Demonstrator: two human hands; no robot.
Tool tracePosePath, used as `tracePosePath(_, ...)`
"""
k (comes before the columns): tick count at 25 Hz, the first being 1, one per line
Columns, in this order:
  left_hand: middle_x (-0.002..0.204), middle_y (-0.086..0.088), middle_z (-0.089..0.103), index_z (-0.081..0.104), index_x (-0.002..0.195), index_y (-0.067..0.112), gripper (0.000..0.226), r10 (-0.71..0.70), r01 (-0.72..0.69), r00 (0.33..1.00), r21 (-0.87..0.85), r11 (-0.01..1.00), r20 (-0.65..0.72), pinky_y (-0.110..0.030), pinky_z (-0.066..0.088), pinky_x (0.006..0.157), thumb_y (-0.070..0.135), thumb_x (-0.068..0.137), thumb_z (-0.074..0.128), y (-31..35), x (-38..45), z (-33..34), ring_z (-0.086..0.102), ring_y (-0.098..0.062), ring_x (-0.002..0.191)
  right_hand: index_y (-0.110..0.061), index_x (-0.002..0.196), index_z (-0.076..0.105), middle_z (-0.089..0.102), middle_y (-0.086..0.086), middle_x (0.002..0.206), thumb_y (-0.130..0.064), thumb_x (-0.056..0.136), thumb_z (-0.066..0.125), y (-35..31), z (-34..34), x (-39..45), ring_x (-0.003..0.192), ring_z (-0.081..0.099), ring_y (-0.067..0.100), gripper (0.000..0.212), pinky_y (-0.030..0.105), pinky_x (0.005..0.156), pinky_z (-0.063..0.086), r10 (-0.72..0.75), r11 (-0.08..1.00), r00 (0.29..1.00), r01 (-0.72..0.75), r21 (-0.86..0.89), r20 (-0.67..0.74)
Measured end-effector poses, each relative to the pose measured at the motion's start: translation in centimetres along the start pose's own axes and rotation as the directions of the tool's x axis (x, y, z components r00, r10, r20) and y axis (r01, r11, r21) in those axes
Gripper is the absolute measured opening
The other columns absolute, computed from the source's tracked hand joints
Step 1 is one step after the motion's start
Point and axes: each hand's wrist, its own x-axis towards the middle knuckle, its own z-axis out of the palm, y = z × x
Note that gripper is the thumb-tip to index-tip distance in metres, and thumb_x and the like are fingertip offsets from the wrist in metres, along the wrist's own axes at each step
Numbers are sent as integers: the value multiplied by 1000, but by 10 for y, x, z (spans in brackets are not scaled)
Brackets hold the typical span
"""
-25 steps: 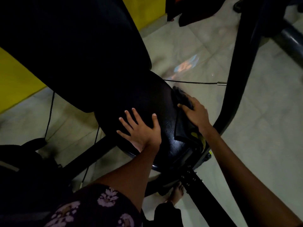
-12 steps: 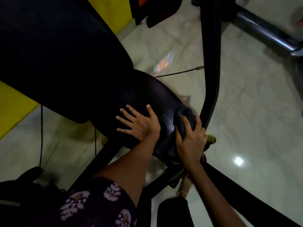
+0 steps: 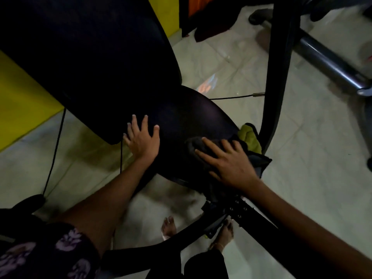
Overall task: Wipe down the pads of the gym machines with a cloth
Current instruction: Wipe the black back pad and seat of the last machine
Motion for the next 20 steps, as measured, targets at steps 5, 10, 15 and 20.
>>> tracePosePath(5, 159, 3, 12, 24, 147, 33, 53, -99, 98, 995, -44, 994, -10, -49, -3, 115, 44, 97, 37, 0, 5, 15, 2, -19, 146, -34, 136, 45, 47, 13, 131, -48, 88, 49, 21, -1, 56, 101, 50, 36, 50, 45, 81, 39, 451, 891, 858, -450, -67, 246)
tracePosePath(10, 157, 4, 18, 29, 146, 34, 48, -101, 99, 993, -38, 994, -64, -48, -1, 116, 43, 99, 34, 0, 4, 16, 4, -18, 146, -28, 125, 59, 59, 12, 114, -49, 82, 51, -11, 7, 59, 83, 55, 32, 48, 39, 69, 42, 108, 993, 994, -107, -57, 18)
tracePosePath(15, 157, 3, 21, 32, 145, 33, 48, -115, 110, 990, -61, 992, -82, -50, 1, 116, 43, 98, 35, 2, 4, 25, 6, -20, 146, -38, 137, 43, 48, 12, 123, -46, 88, 51, 29, 16, 124, 101, 50, 33, 50, 42, 80, 39, 242, 970, 949, -241, -28, 203)
tracePosePath(20, 155, 0, 27, 37, 143, 32, 48, -95, 87, 988, -69, 994, -125, -51, 1, 114, 43, 97, 34, 0, 6, 30, 11, -22, 146, -32, 137, 43, 45, 14, 125, -44, 92, 44, 49, 43, 219, 111, 45, 35, 46, 44, 89, 34, 434, 893, 867, -451, 12, 243)
